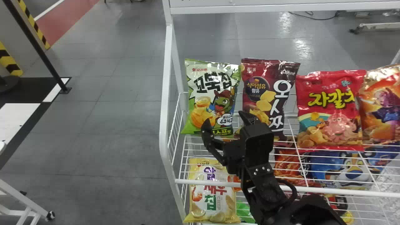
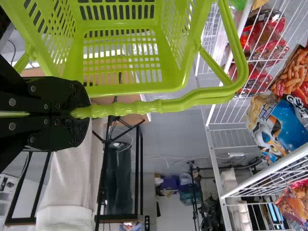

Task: Hold basket handle with left hand then pick Gkobukchip with right hand and place into basket

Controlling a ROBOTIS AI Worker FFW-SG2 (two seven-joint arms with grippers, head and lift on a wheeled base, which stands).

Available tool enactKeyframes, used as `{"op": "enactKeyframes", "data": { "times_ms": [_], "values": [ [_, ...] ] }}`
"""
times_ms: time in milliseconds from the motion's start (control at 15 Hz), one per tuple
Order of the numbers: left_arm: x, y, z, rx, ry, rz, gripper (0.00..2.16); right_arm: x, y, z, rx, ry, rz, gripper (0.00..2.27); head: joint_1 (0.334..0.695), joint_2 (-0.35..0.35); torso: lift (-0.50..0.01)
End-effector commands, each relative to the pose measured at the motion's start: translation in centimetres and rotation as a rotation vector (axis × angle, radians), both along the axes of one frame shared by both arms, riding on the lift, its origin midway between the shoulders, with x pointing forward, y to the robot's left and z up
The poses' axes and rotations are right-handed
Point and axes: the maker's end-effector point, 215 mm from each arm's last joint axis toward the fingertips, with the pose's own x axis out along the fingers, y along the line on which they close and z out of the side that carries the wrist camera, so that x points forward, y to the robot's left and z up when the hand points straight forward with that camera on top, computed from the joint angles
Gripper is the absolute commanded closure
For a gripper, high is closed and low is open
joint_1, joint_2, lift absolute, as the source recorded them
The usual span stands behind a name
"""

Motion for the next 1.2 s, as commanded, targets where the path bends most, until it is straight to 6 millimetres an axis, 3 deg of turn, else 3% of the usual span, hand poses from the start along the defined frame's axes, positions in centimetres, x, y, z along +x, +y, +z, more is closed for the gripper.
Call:
{"op": "enactKeyframes", "data": {
  "times_ms": [0,800,1133],
  "values": [
    [-0.1,0.2,-0.2,0.006,0.004,0.000,1.71,1.7,0.8,0.0,-0.025,-0.009,-0.004,0.19,0.695,0.133,-0.032],
    [0.2,0.4,-0.6,-0.016,0.026,0.005,1.71,6.2,0.4,-0.3,-0.079,-0.015,-0.022,0.19,0.695,0.143,-0.032],
    [1.0,0.4,-0.7,-0.027,0.026,0.008,1.71,7.1,1.1,0.2,-0.021,0.015,0.011,0.20,0.695,0.142,-0.032]
  ]
}}
